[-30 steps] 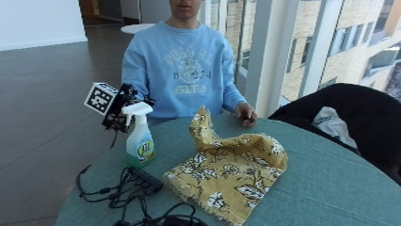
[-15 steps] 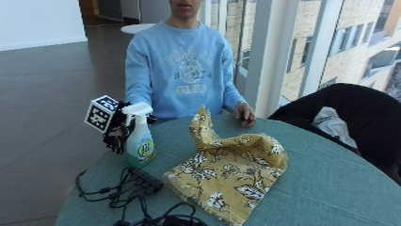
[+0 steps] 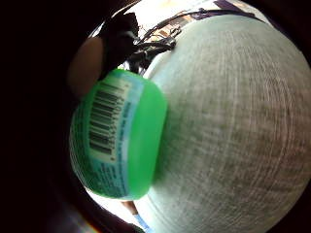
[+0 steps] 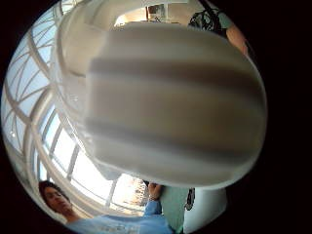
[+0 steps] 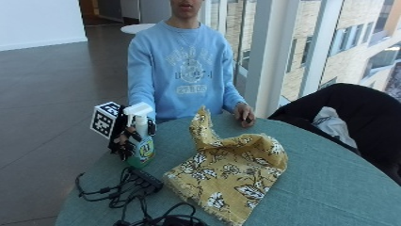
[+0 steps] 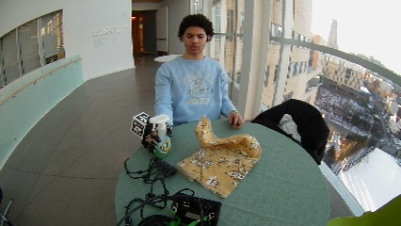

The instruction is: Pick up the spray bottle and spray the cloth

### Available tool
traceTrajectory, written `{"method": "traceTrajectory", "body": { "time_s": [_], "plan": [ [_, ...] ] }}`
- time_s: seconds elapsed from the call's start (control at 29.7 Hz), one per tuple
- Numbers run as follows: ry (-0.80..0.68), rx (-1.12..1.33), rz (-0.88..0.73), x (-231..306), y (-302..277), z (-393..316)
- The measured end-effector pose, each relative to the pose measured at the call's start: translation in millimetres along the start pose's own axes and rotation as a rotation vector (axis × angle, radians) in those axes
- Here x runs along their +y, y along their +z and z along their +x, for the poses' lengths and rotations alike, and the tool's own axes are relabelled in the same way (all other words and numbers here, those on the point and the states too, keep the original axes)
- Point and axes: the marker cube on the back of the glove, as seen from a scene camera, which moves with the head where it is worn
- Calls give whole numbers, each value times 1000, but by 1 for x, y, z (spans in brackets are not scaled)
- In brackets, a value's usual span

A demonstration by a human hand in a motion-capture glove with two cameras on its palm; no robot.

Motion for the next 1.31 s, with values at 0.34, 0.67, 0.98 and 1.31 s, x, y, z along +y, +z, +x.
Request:
{"method": "traceTrajectory", "body": {
  "time_s": [0.34,0.67,0.98,1.31],
  "plan": [
    [-135,-55,-182,2,-13,-29],
    [-178,-45,-549,-4,-2,-76],
    [-120,54,-908,2,24,-103],
    [-39,169,-1102,-6,56,-111]
  ]
}}
